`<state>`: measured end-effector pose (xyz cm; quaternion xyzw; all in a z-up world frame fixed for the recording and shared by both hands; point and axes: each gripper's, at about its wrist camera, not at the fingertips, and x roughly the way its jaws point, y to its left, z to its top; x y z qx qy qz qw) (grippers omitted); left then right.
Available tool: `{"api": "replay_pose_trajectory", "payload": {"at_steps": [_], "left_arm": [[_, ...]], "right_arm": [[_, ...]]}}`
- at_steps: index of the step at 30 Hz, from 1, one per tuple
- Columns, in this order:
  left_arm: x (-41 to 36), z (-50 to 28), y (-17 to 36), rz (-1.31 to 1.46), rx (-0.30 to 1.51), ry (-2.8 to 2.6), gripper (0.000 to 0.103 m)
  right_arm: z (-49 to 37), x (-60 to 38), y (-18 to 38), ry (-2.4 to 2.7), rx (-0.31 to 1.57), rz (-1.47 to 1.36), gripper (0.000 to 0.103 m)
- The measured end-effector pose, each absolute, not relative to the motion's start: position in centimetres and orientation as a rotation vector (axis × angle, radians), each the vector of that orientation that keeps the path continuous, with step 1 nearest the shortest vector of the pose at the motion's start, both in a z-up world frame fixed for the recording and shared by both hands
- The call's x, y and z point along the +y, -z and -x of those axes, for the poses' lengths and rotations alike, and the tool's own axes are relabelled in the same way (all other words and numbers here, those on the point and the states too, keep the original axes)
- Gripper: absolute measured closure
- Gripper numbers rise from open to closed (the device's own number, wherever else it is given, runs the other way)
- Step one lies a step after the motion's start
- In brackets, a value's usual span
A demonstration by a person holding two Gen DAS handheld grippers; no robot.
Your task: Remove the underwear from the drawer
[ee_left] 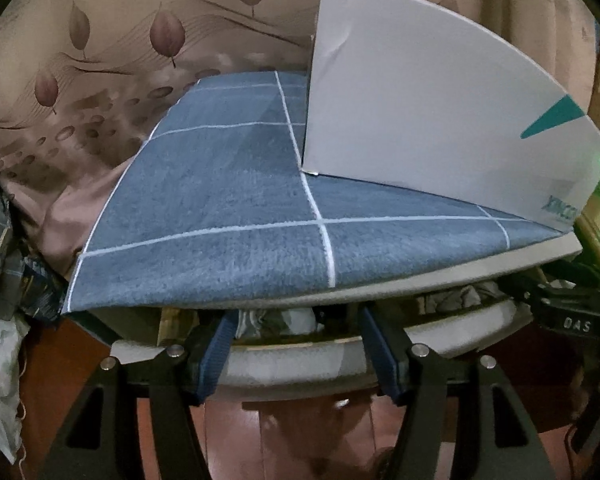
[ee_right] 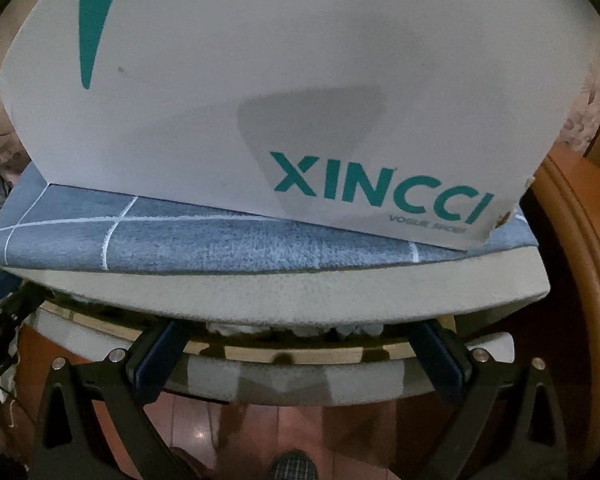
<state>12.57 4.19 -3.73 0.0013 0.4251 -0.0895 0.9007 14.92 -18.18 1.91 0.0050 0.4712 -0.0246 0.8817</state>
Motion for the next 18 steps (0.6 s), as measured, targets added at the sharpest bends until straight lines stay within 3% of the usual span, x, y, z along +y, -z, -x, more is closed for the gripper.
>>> {"api": "replay_pose_trajectory", "payload": {"at_steps": [18], "left_arm": [[4.5, -7.5, 3.6, 0.003, 1.004, 0.223, 0.039]], "right_arm": [[-13.1, -18.3, -1.7, 0.032, 1.14, -0.019, 0.001]]}}
